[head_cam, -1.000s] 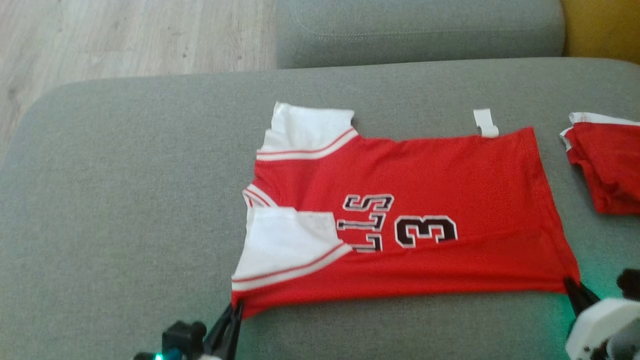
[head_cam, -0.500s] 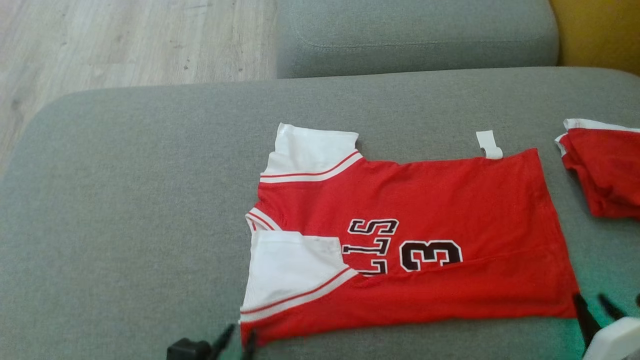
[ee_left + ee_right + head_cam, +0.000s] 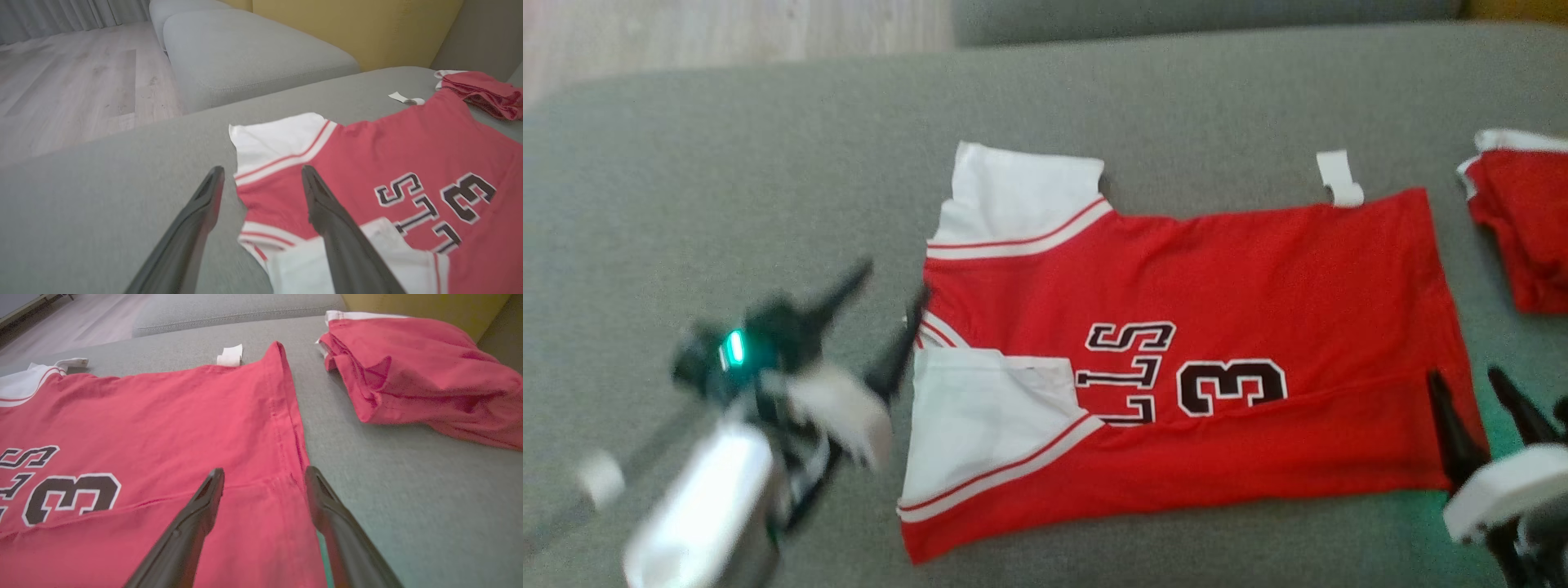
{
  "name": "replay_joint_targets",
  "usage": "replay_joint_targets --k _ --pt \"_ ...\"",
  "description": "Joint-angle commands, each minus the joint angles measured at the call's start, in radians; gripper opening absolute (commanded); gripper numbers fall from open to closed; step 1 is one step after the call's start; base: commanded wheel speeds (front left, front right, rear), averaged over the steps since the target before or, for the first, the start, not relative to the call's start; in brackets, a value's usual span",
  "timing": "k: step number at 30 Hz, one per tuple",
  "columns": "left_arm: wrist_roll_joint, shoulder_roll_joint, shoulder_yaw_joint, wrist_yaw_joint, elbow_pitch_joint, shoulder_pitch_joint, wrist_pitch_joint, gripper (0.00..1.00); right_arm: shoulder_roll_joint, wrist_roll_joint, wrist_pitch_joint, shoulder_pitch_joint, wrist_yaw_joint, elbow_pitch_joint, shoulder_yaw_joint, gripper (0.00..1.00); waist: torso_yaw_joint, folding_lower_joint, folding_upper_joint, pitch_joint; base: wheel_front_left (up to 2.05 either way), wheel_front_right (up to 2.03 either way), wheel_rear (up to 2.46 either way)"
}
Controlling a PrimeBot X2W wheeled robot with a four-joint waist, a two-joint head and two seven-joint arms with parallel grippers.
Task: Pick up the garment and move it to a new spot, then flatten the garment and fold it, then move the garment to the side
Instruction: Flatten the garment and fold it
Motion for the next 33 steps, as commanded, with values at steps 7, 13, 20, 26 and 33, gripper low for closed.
replay_joint_targets --k 7,13,20,26,33 --pt "-0.047 0.089 0.012 -0.073 0.108 -0.439 0.178 1.00 -0.009 -0.006 -0.012 -0.131 -0.001 -0.076 0.065 1.00 -0.083 -0.0002 0.0000 0.171 0.00 0.00 0.00" --pt "-0.180 0.142 -0.100 -0.079 0.245 -0.672 0.337 1.00 -0.008 0.006 -0.023 -0.185 -0.001 -0.072 0.104 1.00 -0.158 -0.0002 0.0000 0.240 0.00 0.00 0.00" --pt "-0.249 0.209 -0.176 -0.079 0.414 -0.778 0.367 1.00 0.010 0.030 -0.045 -0.229 -0.001 -0.042 0.142 1.00 -0.243 -0.0002 0.0000 0.280 0.00 0.00 0.00" --pt "-0.299 0.228 -0.194 -0.079 0.505 -0.771 0.360 1.00 0.012 0.046 -0.065 -0.244 -0.001 -0.014 0.151 1.00 -0.280 -0.0002 0.0000 0.285 0.00 0.00 0.00" --pt "-0.328 0.251 -0.253 -0.079 0.548 -0.759 0.345 1.00 0.013 0.052 -0.092 -0.250 -0.001 0.020 0.147 1.00 -0.299 -0.0002 0.0000 0.291 0.00 0.00 0.00"
